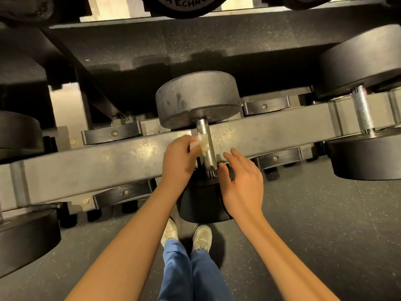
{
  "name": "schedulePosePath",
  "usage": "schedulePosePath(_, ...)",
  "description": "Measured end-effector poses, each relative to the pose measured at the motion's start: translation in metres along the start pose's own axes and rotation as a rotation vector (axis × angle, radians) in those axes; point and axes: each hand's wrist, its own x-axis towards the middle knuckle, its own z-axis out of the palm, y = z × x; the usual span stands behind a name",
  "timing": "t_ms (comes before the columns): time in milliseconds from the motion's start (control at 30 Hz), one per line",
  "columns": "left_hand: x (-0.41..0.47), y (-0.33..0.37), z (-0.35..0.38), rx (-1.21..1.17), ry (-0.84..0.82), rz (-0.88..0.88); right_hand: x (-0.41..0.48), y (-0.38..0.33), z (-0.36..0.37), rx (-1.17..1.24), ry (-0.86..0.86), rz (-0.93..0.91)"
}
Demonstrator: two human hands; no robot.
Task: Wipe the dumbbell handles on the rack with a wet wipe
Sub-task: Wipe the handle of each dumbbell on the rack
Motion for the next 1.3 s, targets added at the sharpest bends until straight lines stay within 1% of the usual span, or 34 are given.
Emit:
schedulePosePath(33, 0.002, 0.002, 0.001, 0.003, 0.043, 0.003, 0.000, 0.000, 0.000, -0.003, 0.002, -0.006)
schedulePosePath(100, 0.003, 0.004, 0.005, 0.067, 0.033, 0.025, 0.000, 0.000, 0.000, -0.011, 0.004, -0.012)
schedulePosePath(300, -0.006, -0.004, -0.002, 0.236, -0.260, 0.019, 0.001, 0.001, 0.002, 0.006, 0.032, -0.009)
schedulePosePath(400, -0.008, -0.008, -0.009, 0.165, -0.392, -0.033, 0.001, 0.000, 0.004, 0.023, 0.070, -0.025)
schedulePosePath(467, -0.011, -0.011, -0.014, 0.132, -0.403, -0.048, 0.001, -0.002, 0.004, 0.023, 0.089, -0.037)
schedulePosePath(667, -0.029, -0.028, -0.050, 0.210, -0.258, 0.002, -0.004, -0.014, 0.007, -0.084, 0.069, -0.061)
schedulePosePath(733, -0.037, -0.036, -0.065, 0.214, -0.197, 0.006, -0.008, -0.025, 0.011, -0.125, 0.083, -0.095)
schedulePosePath(800, -0.046, -0.049, -0.083, 0.202, -0.178, 0.031, -0.014, -0.040, 0.020, -0.120, 0.094, -0.139)
schedulePosePath(867, -0.056, -0.065, -0.104, 0.197, -0.145, 0.053, -0.023, -0.059, 0.033, -0.047, 0.077, -0.190)
schedulePosePath(1000, -0.081, -0.098, -0.165, 0.254, -0.011, 0.029, -0.046, -0.109, 0.068, 0.213, -0.090, -0.217)
schedulePosePath(1067, -0.093, -0.112, -0.201, 0.292, 0.054, 0.027, -0.060, -0.138, 0.090, 0.235, -0.129, -0.223)
schedulePosePath(1200, -0.112, -0.147, -0.269, 0.272, 0.218, -0.087, -0.089, -0.187, 0.138, 0.293, -0.131, -0.223)
schedulePosePath(1300, -0.120, -0.174, -0.309, 0.274, 0.271, -0.137, -0.111, -0.221, 0.169, 0.350, -0.138, -0.217)
